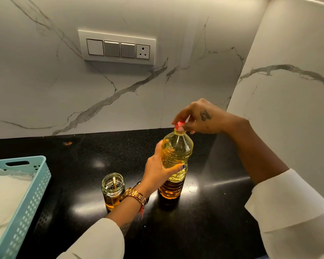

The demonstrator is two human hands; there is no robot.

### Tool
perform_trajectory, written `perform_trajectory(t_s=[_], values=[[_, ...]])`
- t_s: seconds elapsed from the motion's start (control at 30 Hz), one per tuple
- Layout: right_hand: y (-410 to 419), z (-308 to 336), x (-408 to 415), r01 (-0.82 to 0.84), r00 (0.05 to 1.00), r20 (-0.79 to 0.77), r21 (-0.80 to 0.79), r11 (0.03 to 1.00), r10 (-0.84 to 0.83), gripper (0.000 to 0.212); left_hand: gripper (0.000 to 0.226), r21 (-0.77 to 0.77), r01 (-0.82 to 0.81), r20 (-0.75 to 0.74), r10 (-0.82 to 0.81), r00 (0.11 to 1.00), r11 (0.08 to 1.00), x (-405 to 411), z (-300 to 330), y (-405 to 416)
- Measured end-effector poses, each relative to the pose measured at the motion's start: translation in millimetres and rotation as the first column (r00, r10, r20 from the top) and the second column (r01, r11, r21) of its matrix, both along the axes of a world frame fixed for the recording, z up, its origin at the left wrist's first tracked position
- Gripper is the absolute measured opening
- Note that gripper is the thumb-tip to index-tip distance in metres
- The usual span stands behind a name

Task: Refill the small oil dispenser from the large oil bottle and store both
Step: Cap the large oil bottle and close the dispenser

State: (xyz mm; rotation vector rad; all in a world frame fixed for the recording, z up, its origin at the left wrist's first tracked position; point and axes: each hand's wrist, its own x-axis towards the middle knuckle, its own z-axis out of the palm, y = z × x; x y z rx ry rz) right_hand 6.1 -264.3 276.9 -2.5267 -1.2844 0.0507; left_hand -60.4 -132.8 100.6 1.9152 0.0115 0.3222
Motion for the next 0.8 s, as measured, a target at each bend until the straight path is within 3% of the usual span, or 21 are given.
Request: perform_trajectory(t_s=[0.07, 0.13, 0.23, 0.33, 0.43, 0.5, 0.63, 0.7, 0.8], values=[[2.8, -7.0, -0.5, 0.062, 0.989, 0.134, 0.006, 0.998, -0.062, 0.034, 0.087, 0.005, 0.001, 0.005, -0.001, 1.000, 1.000, -0.3, 0.5, 0.0], [2.2, -14.5, -1.0, 0.149, 0.959, 0.243, 0.005, 0.989, -0.145, 0.056, 0.087, 0.007, 0.000, 0.006, 0.000, 1.000, 1.000, -0.8, 0.7, -0.2], [-6.3, -24.0, -2.0, 0.169, 0.967, 0.190, 0.004, 0.986, -0.167, 0.081, 0.087, 0.003, -0.007, -0.003, 0.007, 1.000, 1.000, -1.1, 1.0, -0.4], [-14.7, -28.6, 2.5, 0.022, 0.998, 0.053, 0.119, 0.993, -0.029, 0.060, 0.088, 0.005, -0.001, -0.009, 0.001, 1.000, 1.000, -0.6, 1.2, -0.5], [-13.7, -29.0, 6.6, -0.071, 0.995, 0.081, 0.174, 0.982, 0.057, 0.035, 0.088, 0.010, 0.003, -0.004, -0.003, 1.000, 1.000, -0.9, 1.1, -0.3], [-10.7, -27.7, 4.7, -0.049, 0.994, 0.104, 0.196, 0.979, 0.029, 0.029, 0.088, 0.013, 0.001, 0.001, -0.001, 1.000, 1.000, -0.7, 0.7, -0.4], [-5.7, -30.5, 0.0, 0.087, 0.961, 0.243, 0.171, 0.981, -0.128, 0.058, 0.088, 0.023, -0.006, 0.005, 0.006, 1.000, 1.000, -0.7, 0.6, 0.2], [-8.7, -34.4, -1.4, 0.140, 0.956, 0.235, 0.164, 0.976, -0.177, 0.073, 0.088, 0.020, -0.001, 0.002, 0.001, 1.000, 1.000, -0.8, 0.5, 0.7], [-17.2, -36.8, -1.3, 0.090, 0.982, 0.142, 0.217, 0.972, -0.123, 0.068, 0.088, 0.020, 0.012, 0.001, -0.012, 1.000, 1.000, -0.7, 0.3, 1.0]])
